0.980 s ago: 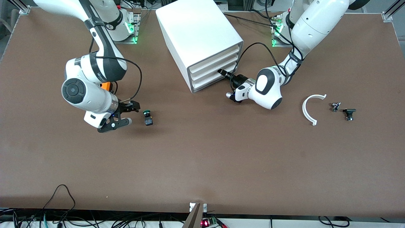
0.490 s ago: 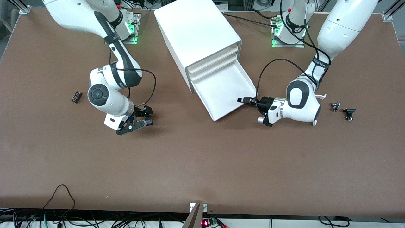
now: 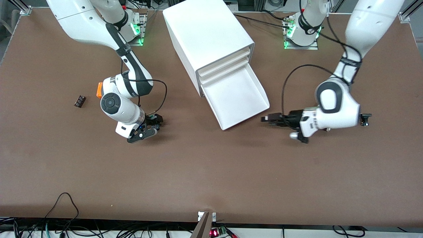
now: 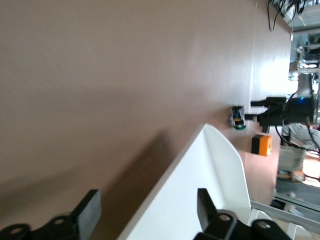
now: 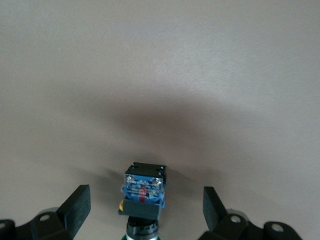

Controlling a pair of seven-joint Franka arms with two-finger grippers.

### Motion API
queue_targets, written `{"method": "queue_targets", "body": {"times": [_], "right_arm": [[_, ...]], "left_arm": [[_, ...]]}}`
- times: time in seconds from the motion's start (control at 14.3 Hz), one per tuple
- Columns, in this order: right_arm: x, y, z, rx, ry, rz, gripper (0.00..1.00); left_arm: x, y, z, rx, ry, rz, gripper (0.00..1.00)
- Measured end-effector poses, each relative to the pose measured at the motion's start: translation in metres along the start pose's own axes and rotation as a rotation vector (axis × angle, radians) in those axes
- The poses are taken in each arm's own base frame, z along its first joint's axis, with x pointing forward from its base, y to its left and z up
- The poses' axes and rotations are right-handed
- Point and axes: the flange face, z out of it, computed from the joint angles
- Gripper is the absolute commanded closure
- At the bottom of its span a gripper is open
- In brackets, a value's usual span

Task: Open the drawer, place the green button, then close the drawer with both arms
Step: 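Release the drawer and raise the left gripper back toward rest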

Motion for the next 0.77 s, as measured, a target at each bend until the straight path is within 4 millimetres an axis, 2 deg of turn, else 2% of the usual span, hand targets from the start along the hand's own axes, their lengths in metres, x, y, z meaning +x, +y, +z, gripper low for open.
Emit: {"method": "queue_targets", "body": {"times": [0.21, 0.42, 0.56, 0.63, 0.77], "right_arm": [[-0.002, -0.01, 0.013, 0.001, -0.012, -0.015, 0.01], [-0.004, -0.008, 0.023, 0.002, -0.026, -0.01, 0.04], [-0.006, -0.006, 0.029, 0.001, -0.037, 0.026, 0.04], [-0.006, -0.005, 0.031, 0.001, -0.039, 0.039, 0.12], [-0.007, -0.005, 0.033, 0.0, -0.041, 0.043, 0.39]], "left_arm": [[0.008, 0.027, -0.114, 0.234, 0.067, 0.177, 0.0], [-0.007, 0.093, -0.212, 0.494, 0.047, 0.346, 0.0], [-0.03, 0.136, -0.259, 0.671, 0.035, 0.369, 0.0], [-0.043, 0.152, -0.275, 0.742, 0.023, 0.352, 0.0], [-0.066, 0.174, -0.291, 0.828, 0.009, 0.229, 0.0]]}}
